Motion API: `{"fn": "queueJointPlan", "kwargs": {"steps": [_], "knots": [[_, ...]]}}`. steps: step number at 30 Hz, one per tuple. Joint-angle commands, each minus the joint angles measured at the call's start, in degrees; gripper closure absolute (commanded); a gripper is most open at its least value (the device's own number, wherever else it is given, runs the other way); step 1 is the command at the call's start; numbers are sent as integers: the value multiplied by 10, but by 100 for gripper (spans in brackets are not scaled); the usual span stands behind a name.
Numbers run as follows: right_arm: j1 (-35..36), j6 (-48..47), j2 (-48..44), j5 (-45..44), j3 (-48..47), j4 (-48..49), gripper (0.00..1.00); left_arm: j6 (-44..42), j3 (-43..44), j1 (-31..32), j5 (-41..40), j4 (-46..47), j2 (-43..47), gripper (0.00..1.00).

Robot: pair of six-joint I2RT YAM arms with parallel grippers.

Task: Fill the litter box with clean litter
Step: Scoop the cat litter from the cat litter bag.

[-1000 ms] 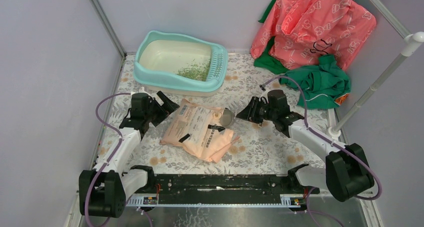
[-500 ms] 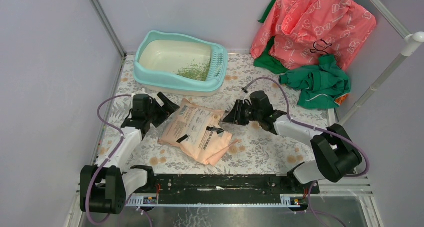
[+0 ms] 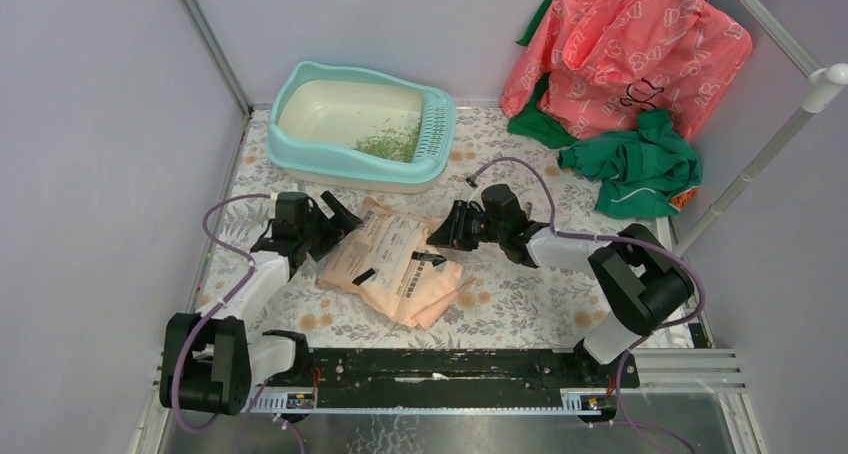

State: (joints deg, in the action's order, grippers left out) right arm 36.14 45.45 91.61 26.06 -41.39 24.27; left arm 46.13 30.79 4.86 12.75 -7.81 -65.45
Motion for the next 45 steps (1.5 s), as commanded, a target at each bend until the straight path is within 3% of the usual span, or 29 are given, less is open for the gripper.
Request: {"fn": "queueJointPlan", "kwargs": {"steps": [1, 8, 16, 22, 27, 34, 45], "knots": [[16, 34, 31, 9, 1, 113, 100, 1, -7, 14, -29, 38, -19, 1], [50, 83, 94, 21, 3, 248, 100, 5, -21, 25, -38, 52, -30, 1], [57, 219, 197, 72, 21, 522, 100, 9, -18, 29, -34, 54, -26, 1], [55, 283, 232, 92, 17, 662, 100, 7, -10, 29, -40, 44, -12, 1], [48, 295, 217, 92, 43, 693, 100, -2, 13, 29, -62, 10, 26, 1], [27, 253, 155, 93, 111, 642, 100, -10, 32, 23, -63, -15, 41, 1], [-61, 271, 130, 119, 244, 718, 100, -12, 42, 22, -61, -17, 37, 1]]}}
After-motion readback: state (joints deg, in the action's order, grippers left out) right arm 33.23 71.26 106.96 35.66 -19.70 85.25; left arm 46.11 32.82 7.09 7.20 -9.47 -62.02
